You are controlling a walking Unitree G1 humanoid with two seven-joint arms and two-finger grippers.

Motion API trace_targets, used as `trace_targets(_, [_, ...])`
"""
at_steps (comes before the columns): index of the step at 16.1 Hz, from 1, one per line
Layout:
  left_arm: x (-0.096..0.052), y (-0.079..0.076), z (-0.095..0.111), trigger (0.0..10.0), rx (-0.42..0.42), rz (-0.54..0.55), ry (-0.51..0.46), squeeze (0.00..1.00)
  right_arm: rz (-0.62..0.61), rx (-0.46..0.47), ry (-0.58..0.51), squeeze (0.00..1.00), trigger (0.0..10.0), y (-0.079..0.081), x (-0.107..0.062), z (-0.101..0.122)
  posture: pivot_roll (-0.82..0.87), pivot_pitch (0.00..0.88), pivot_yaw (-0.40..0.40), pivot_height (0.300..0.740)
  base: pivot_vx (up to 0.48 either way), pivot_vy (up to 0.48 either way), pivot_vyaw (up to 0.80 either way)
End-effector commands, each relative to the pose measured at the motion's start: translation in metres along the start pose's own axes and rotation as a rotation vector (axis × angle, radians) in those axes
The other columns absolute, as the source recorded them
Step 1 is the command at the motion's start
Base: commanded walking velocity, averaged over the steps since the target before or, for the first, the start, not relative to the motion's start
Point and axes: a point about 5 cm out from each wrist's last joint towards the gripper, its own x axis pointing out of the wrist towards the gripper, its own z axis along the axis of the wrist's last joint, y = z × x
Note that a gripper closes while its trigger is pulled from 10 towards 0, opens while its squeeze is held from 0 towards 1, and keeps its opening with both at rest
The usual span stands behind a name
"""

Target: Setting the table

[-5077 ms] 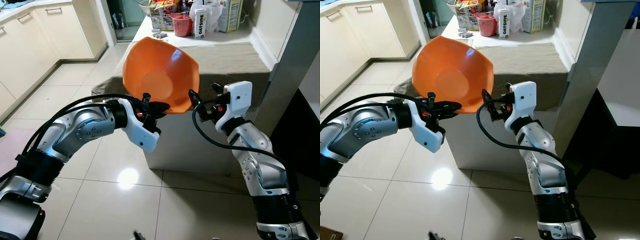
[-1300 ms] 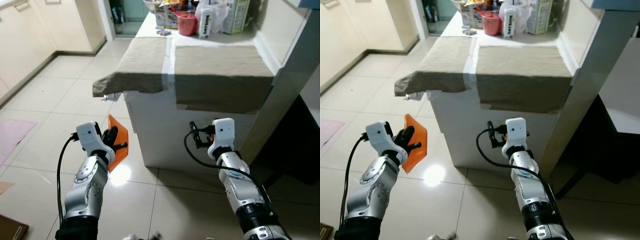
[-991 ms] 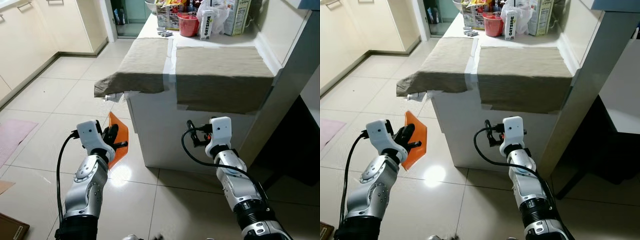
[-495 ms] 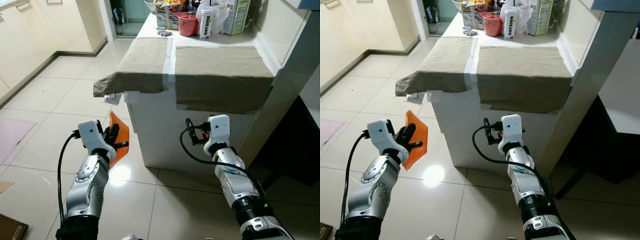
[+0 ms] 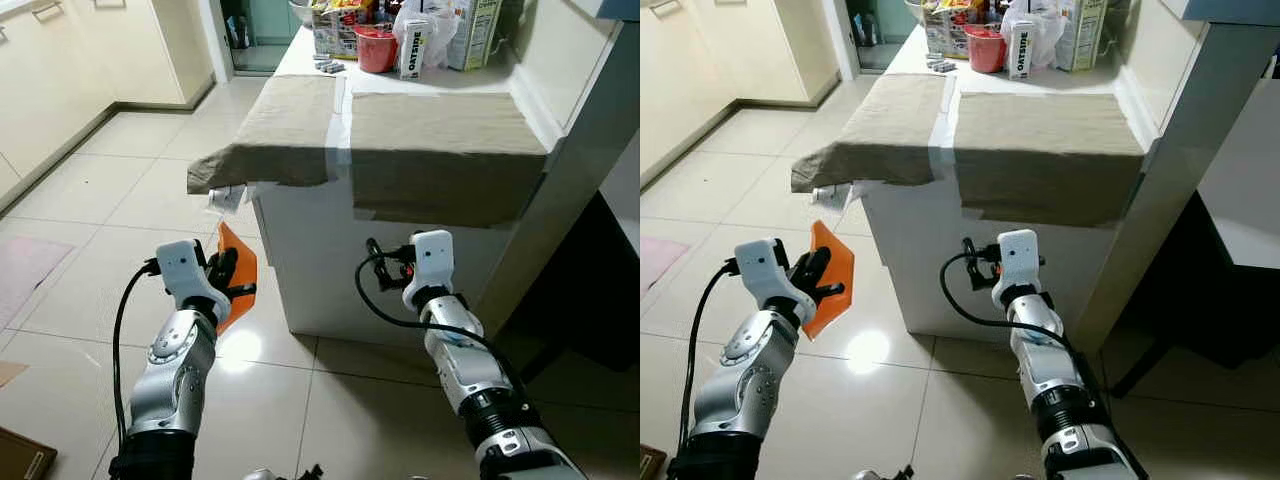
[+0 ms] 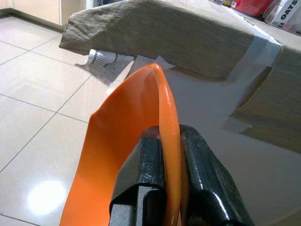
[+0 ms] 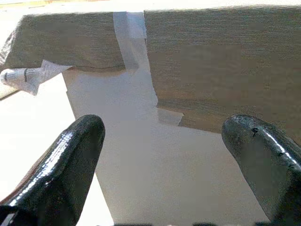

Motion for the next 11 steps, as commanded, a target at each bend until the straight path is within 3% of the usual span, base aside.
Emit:
trace_targets(1, [0.0014, -0.0029, 0.0072, 0.0, 0.035, -0.026, -0.035, 0.00, 0.016, -0.016, -0.014, 0.00, 10.0, 0.0026, 0.0028, 0.0036, -0.08, 0.000, 0.080, 0.736, 0.000, 0.000, 0.00])
trace_targets(11, [0.0019, -0.0056, 0.0053, 0.0, 0.048, -0.054, -0.035, 0.00, 0.036, -0.037, -0.013, 0.00, 10.0, 0.0042, 0.0059, 0.0043, -0.08, 0.000, 0.073, 0.736, 0.000, 0.000, 0.00])
